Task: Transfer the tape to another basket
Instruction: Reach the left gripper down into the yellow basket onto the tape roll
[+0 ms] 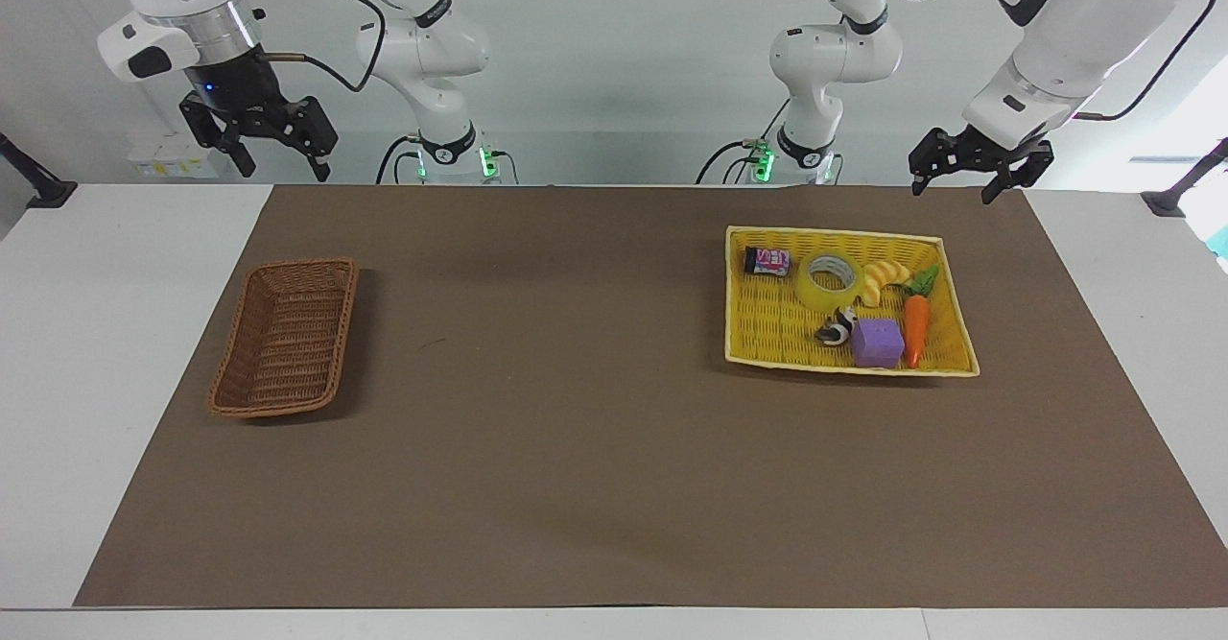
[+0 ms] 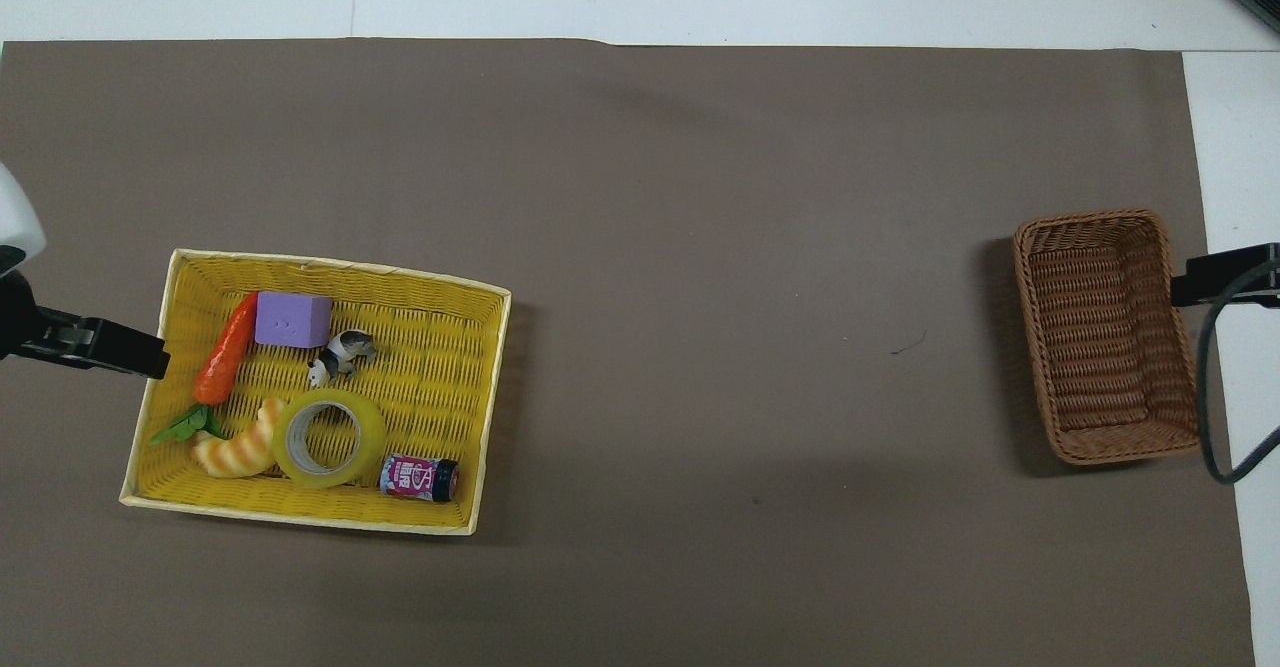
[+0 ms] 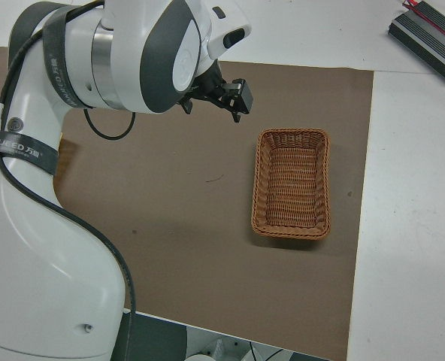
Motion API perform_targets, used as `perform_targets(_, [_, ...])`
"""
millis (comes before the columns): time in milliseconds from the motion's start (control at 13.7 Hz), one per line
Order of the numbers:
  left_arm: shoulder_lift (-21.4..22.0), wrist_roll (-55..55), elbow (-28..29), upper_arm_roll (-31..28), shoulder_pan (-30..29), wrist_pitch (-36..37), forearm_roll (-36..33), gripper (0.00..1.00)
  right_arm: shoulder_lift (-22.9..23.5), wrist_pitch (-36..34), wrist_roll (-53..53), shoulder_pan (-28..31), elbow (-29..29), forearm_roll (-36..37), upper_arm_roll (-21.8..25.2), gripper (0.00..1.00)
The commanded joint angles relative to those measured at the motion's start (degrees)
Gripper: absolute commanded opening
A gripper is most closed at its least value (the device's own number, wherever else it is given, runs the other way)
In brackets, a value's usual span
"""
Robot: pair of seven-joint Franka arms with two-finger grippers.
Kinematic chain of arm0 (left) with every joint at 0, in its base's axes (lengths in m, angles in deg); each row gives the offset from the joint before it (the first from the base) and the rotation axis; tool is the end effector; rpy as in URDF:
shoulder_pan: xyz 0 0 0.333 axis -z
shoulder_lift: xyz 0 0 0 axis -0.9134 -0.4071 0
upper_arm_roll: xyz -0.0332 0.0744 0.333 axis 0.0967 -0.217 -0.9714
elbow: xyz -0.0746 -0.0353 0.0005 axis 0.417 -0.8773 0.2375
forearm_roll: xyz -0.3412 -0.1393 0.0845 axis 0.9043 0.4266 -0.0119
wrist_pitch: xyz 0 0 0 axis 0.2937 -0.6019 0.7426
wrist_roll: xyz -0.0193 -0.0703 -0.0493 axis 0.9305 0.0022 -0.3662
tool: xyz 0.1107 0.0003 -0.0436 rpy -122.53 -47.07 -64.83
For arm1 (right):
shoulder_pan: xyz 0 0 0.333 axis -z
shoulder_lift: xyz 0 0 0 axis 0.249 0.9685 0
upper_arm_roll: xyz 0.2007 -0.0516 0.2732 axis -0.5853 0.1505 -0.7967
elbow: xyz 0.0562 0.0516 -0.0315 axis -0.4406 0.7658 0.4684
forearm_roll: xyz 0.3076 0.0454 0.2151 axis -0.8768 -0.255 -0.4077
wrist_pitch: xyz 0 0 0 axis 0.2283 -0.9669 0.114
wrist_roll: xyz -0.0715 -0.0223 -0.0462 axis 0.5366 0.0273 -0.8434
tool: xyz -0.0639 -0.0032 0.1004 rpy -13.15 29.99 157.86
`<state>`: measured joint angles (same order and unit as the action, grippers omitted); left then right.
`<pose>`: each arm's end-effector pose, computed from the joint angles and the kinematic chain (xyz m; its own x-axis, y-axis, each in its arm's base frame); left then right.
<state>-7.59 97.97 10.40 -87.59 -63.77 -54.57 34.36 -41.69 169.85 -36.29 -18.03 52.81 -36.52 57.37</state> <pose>0.4906 -0.0287 0.6111 0.9694 -0.2120 -0.1234 -0.2112 -0.9772 0.0201 0.5081 -0.0323 0.6787 0.9945 -0.0966 0.0407 -0.0973 -0.9951 0.0155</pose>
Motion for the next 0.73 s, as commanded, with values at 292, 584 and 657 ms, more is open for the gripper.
perform_targets(292, [5.45, 0.13, 13.69, 0.27, 0.34, -9.09, -0.68, 1.00, -2.53, -0.25, 3.24, -0.08, 3.28, 0.95, -0.06, 1.00])
perform_targets(584, [5.01, -0.57, 17.56, 0.27, 0.25, -13.92, -0.41, 1.00, -2.53, -0.25, 3.24, -0.08, 3.28, 0.60, -0.06, 1.00])
perform_targets(657, [4.92, -0.75, 18.87, 0.27, -0.01, -14.19, -0.24, 1.00, -2.53, -0.25, 3.24, -0.08, 3.28, 0.60, -0.06, 1.00])
